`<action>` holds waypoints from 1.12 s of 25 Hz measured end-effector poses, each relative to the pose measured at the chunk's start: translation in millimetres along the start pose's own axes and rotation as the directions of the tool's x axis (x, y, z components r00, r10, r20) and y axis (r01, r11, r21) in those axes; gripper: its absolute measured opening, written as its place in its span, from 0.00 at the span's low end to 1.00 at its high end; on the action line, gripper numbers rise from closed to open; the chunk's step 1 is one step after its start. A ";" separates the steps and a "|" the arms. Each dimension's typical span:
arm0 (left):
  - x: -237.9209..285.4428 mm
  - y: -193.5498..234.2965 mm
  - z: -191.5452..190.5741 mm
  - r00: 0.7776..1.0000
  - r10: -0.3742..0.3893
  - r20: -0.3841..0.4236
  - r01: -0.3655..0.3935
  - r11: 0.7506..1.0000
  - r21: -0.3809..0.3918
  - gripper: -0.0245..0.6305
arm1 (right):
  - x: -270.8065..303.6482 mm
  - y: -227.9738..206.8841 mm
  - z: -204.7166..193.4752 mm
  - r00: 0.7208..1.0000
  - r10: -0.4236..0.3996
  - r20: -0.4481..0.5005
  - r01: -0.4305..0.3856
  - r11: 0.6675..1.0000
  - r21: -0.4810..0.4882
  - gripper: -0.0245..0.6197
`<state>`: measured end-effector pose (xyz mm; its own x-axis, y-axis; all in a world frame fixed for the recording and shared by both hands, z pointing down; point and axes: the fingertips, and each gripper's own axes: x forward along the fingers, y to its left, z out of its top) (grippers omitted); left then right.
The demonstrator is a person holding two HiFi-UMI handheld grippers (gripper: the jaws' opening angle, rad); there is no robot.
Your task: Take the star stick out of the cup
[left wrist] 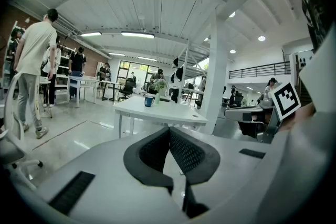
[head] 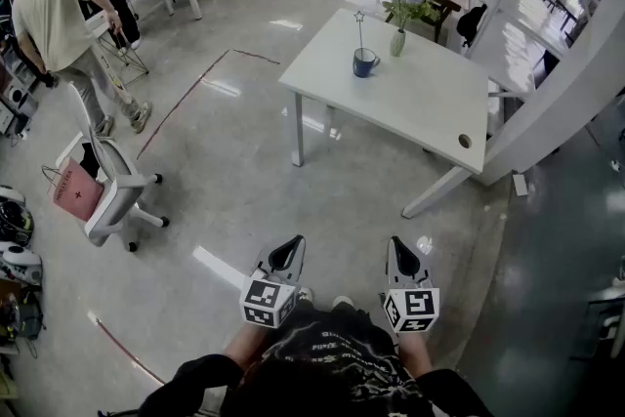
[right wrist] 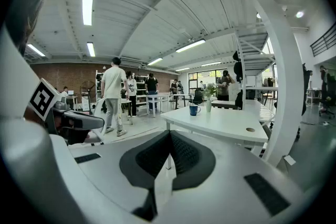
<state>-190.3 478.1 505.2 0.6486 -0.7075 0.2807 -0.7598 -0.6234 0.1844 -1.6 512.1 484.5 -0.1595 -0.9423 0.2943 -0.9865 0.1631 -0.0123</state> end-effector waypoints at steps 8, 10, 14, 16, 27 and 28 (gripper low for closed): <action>3.8 5.4 -1.8 1.000 -0.018 -0.002 0.018 1.000 0.013 0.07 | 5.9 12.6 -7.2 1.000 0.005 -0.009 -0.004 1.000 0.004 0.05; 6.1 7.7 2.2 1.000 -0.022 0.002 0.022 1.000 0.014 0.07 | 7.0 11.7 -5.6 1.000 -0.004 -0.007 0.005 1.000 0.009 0.05; 4.8 20.6 8.1 1.000 -0.030 0.001 0.030 0.999 0.011 0.07 | 14.8 20.5 0.9 1.000 -0.014 0.018 0.013 0.999 0.037 0.05; 3.6 30.5 2.3 0.999 -0.034 -0.005 0.034 0.999 0.019 0.07 | 21.0 30.3 -0.3 1.000 -0.005 0.021 0.004 0.999 0.038 0.05; 8.0 54.5 -1.7 0.999 -0.037 -0.036 0.038 0.999 0.022 0.07 | 42.7 56.8 -10.0 0.999 0.034 -0.008 -0.034 0.997 0.070 0.05; 11.0 56.5 -2.2 0.999 -0.034 -0.035 0.035 0.999 0.019 0.07 | 46.3 54.7 -10.9 0.999 0.035 -0.009 -0.035 0.997 0.068 0.05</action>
<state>-226.1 435.9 520.8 0.6723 -0.6735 0.3072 -0.7357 -0.6541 0.1760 -62.5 480.6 507.9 -0.1940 -0.9333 0.3021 -0.9806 0.1756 -0.0872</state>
